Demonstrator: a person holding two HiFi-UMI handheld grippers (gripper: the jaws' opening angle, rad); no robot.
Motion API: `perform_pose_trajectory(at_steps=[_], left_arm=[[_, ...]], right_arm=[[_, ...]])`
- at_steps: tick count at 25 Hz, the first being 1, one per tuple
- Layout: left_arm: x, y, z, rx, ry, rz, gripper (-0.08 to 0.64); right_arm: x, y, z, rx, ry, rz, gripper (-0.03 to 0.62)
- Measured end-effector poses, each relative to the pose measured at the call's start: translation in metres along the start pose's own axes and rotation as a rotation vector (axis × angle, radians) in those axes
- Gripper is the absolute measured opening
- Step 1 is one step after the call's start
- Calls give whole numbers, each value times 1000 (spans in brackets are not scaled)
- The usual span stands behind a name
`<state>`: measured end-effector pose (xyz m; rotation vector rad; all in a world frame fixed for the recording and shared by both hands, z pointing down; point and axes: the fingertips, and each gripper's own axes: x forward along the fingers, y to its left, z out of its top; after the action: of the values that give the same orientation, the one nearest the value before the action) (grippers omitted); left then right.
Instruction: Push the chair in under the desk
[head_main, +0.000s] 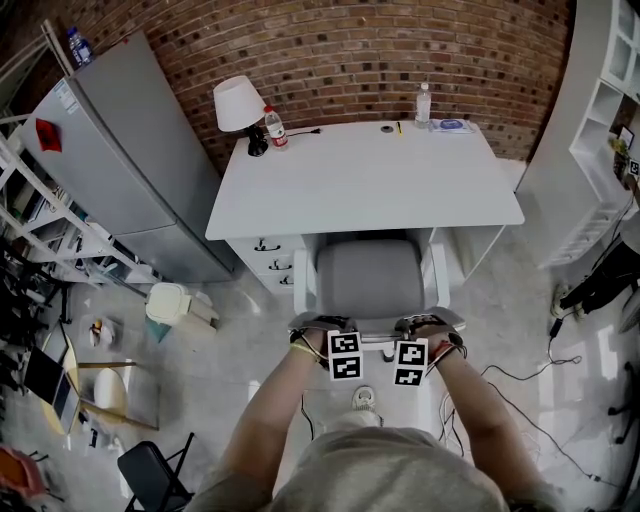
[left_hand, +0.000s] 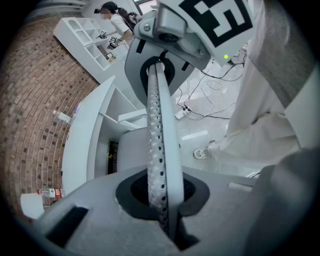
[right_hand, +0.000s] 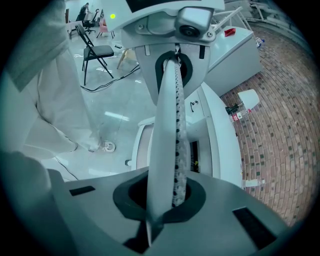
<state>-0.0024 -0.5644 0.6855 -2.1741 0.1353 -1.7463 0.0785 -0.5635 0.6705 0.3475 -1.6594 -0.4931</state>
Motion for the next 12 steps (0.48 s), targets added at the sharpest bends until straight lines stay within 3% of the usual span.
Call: perform_pose_trajectory(at_steps=[12], left_arm=[[-2,-1,0,9,-1,18,23]], right_arm=[[-1,0,0,1,6,-25,12]])
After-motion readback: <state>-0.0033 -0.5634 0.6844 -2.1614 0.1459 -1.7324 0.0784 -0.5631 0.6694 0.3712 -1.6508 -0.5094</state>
